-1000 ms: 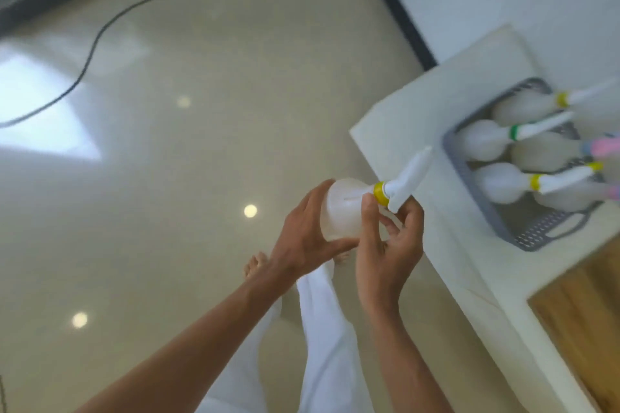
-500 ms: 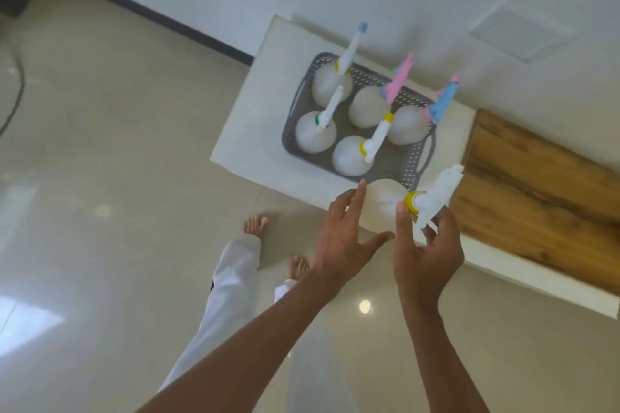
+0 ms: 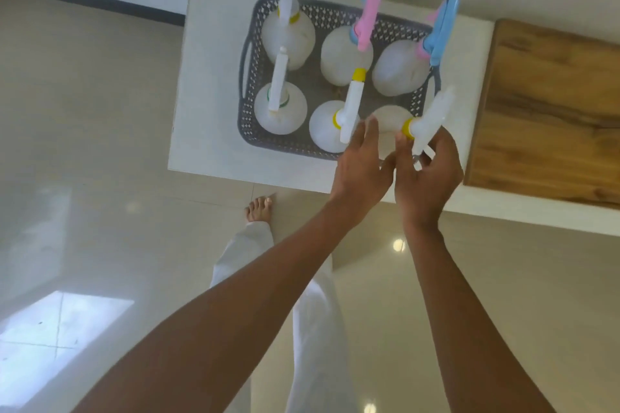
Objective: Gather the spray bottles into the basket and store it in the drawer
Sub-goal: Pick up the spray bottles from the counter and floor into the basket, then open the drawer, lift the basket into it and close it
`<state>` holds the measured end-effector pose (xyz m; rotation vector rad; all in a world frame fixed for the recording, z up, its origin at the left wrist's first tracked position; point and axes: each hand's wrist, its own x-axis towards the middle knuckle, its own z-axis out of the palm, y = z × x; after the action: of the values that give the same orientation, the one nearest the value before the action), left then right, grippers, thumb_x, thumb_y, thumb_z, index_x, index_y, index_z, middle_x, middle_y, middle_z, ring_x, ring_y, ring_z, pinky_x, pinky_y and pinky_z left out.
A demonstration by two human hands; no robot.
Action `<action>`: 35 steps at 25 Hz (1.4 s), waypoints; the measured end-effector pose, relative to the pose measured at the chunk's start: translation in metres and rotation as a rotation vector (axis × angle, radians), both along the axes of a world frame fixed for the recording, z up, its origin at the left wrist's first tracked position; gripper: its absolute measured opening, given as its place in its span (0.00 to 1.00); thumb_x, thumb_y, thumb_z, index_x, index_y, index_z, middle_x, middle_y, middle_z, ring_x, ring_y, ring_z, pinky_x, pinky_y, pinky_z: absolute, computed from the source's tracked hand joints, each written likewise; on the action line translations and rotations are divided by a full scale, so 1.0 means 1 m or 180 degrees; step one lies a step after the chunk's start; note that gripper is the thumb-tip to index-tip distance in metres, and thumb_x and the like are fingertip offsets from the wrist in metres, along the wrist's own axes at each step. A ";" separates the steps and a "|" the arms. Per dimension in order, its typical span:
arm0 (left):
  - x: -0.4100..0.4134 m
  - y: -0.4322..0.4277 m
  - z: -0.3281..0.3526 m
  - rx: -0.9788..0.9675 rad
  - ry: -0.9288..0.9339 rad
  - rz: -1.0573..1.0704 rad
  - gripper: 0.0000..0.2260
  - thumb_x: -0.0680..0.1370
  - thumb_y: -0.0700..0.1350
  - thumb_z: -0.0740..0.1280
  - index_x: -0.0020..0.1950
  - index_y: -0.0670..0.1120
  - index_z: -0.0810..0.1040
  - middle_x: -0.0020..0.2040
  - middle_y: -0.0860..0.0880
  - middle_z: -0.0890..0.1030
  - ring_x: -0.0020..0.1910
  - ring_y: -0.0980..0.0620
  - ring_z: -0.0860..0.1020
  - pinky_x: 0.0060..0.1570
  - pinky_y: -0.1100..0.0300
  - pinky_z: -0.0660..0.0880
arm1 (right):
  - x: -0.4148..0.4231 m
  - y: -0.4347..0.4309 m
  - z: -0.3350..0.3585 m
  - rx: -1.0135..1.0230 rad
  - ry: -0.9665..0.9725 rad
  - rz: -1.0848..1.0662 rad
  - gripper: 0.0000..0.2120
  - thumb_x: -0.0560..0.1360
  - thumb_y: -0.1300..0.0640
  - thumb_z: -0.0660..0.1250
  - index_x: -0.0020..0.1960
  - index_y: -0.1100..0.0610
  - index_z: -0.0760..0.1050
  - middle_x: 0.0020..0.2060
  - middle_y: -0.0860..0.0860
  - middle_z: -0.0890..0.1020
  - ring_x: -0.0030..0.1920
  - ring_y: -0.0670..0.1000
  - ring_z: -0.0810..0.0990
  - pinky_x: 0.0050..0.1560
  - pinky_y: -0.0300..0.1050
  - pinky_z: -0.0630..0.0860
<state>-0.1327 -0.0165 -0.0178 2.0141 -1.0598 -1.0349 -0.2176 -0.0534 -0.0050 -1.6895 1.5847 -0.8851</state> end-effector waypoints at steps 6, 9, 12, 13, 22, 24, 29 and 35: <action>-0.007 -0.008 -0.023 0.0083 -0.0170 -0.0151 0.30 0.78 0.38 0.68 0.77 0.35 0.60 0.79 0.38 0.59 0.72 0.39 0.71 0.65 0.49 0.74 | -0.004 -0.020 -0.029 0.0001 0.0095 0.0188 0.18 0.76 0.55 0.74 0.62 0.63 0.78 0.55 0.54 0.84 0.53 0.35 0.79 0.53 0.26 0.78; -0.007 -0.006 -0.024 0.0045 -0.0229 -0.0256 0.30 0.79 0.39 0.68 0.77 0.34 0.60 0.79 0.37 0.60 0.74 0.41 0.69 0.69 0.53 0.71 | -0.008 -0.021 -0.035 0.0007 0.0080 0.0214 0.19 0.76 0.55 0.74 0.62 0.63 0.77 0.55 0.53 0.83 0.54 0.32 0.78 0.52 0.22 0.75; -0.004 0.004 -0.021 -0.0040 -0.0221 -0.0240 0.27 0.79 0.40 0.68 0.76 0.36 0.65 0.78 0.38 0.64 0.69 0.44 0.75 0.69 0.54 0.71 | -0.008 -0.022 -0.034 0.0029 0.0039 0.0252 0.22 0.76 0.52 0.74 0.64 0.63 0.76 0.58 0.55 0.83 0.56 0.40 0.79 0.55 0.25 0.76; -0.001 0.011 -0.019 -0.0158 -0.0252 -0.0209 0.25 0.79 0.40 0.69 0.75 0.37 0.68 0.76 0.39 0.67 0.70 0.44 0.75 0.69 0.53 0.72 | -0.009 -0.022 -0.032 0.0052 0.0030 0.0281 0.23 0.76 0.51 0.74 0.65 0.63 0.76 0.59 0.55 0.83 0.57 0.42 0.79 0.57 0.28 0.78; 0.126 0.190 -0.033 0.0350 -0.1019 0.2236 0.21 0.79 0.36 0.66 0.72 0.41 0.70 0.68 0.42 0.74 0.62 0.48 0.77 0.53 0.62 0.77 | -0.061 0.052 -0.039 0.0118 0.0117 -0.0171 0.27 0.75 0.50 0.76 0.67 0.62 0.73 0.62 0.57 0.75 0.58 0.54 0.78 0.50 0.54 0.82; 0.171 0.215 -0.053 0.1062 -0.0533 0.2554 0.28 0.78 0.34 0.65 0.77 0.43 0.63 0.74 0.43 0.68 0.70 0.46 0.72 0.64 0.57 0.73 | -0.071 0.079 -0.050 0.0107 0.0251 -0.0178 0.25 0.77 0.50 0.74 0.66 0.63 0.73 0.60 0.56 0.74 0.56 0.55 0.78 0.48 0.56 0.81; 0.223 0.217 -0.095 0.1104 0.0772 0.2133 0.32 0.70 0.25 0.62 0.71 0.46 0.72 0.64 0.55 0.78 0.67 0.55 0.75 0.57 0.61 0.76 | -0.058 0.130 -0.071 0.0401 0.0446 -0.0235 0.23 0.77 0.54 0.72 0.66 0.64 0.73 0.60 0.61 0.74 0.54 0.47 0.74 0.48 0.57 0.81; 0.221 0.222 -0.105 0.0833 0.1028 0.2368 0.29 0.71 0.29 0.62 0.68 0.50 0.76 0.66 0.53 0.79 0.64 0.54 0.77 0.51 0.64 0.75 | -0.024 0.148 -0.086 0.0691 0.1123 0.0522 0.31 0.76 0.51 0.72 0.72 0.64 0.65 0.68 0.61 0.70 0.68 0.60 0.70 0.67 0.46 0.71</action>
<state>0.0885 0.2060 -0.1226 2.0790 0.0222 -1.0517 -0.2419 0.0942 -0.0909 -1.8551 1.6664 -0.3308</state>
